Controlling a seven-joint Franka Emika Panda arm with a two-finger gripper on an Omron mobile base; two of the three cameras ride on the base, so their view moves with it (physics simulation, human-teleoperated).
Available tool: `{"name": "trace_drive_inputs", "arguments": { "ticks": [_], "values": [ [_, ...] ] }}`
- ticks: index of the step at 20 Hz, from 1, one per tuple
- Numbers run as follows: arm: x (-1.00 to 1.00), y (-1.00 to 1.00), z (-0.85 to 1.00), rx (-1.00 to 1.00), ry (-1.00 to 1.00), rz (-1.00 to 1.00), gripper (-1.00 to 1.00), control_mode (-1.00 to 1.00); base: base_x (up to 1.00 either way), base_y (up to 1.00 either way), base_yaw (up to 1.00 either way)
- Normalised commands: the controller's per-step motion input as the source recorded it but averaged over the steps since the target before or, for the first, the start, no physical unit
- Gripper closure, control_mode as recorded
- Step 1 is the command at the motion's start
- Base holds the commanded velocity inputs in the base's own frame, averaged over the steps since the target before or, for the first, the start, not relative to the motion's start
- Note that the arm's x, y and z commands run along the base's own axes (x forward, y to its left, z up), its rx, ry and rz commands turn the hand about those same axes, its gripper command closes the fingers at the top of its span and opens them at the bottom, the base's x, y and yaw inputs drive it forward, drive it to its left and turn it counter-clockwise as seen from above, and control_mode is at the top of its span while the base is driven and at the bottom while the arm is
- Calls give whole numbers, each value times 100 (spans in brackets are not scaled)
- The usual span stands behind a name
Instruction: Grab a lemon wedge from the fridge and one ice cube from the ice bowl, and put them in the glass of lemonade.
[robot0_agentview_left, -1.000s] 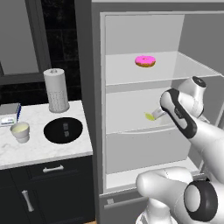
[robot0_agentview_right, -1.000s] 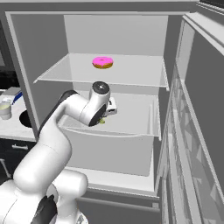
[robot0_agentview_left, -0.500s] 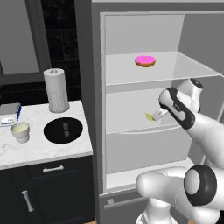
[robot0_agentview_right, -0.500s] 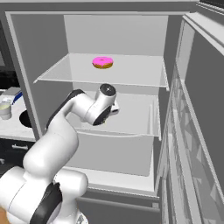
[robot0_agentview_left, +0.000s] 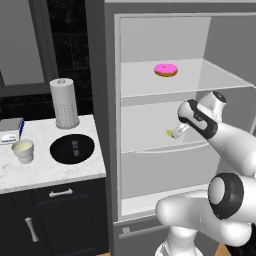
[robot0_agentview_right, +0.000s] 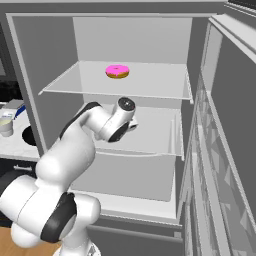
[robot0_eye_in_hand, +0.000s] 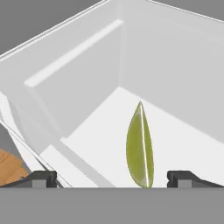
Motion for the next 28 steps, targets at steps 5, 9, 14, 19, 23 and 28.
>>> {"name": "trace_drive_inputs", "arguments": {
  "ticks": [5,9,14,19,23,28],
  "values": [
    [13,0,-9,0,0,2,-100,-100,0,0,0],
    [2,3,-27,0,0,4,-100,-100,0,0,0],
    [13,10,-37,0,0,3,-100,-100,0,0,0],
    [24,3,16,0,0,0,-100,-100,0,0,0],
    [9,0,8,0,0,0,-100,-100,0,0,0],
    [7,2,-16,0,0,0,-100,-100,0,0,0]
  ]
}}
